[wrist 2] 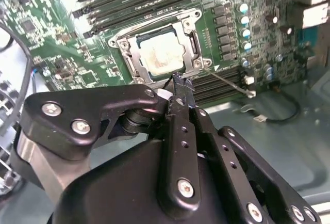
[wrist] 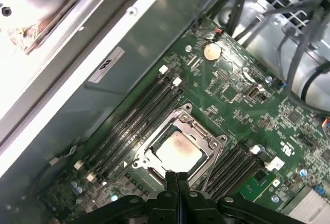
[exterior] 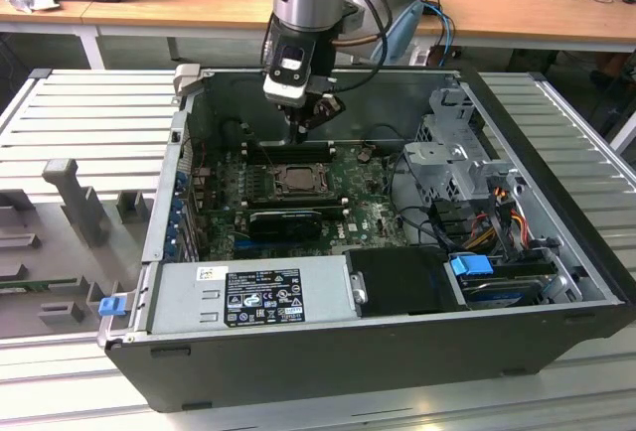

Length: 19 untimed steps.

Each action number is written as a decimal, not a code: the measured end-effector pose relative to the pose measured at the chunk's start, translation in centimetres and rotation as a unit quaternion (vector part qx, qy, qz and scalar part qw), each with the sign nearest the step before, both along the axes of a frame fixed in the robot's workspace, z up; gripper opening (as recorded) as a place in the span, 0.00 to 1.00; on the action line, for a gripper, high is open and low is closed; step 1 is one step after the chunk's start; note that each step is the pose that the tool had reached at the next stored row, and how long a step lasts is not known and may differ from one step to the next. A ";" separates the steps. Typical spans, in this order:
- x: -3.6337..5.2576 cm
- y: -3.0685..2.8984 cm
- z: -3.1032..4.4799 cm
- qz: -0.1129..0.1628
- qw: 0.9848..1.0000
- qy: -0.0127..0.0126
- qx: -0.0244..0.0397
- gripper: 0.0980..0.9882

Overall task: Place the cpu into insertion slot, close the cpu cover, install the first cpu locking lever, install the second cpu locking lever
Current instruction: 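Install the first cpu locking lever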

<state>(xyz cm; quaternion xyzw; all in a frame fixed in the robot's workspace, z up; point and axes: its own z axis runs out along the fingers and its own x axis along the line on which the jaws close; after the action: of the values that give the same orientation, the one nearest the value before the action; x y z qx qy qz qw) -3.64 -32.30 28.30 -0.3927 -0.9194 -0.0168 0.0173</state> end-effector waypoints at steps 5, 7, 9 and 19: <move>0.00 0.00 -0.02 0.047 0.999 0.000 0.000 0.01; 0.00 0.00 -0.04 0.075 0.997 -0.001 0.000 0.01; 0.00 0.00 -0.07 0.090 0.996 -0.005 0.000 0.01; 0.00 0.00 -0.18 0.135 0.990 -0.032 -0.002 0.01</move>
<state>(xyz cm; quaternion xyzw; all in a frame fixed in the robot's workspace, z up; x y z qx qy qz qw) -3.64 -32.30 28.12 -0.2647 -0.9640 -0.0250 -0.0111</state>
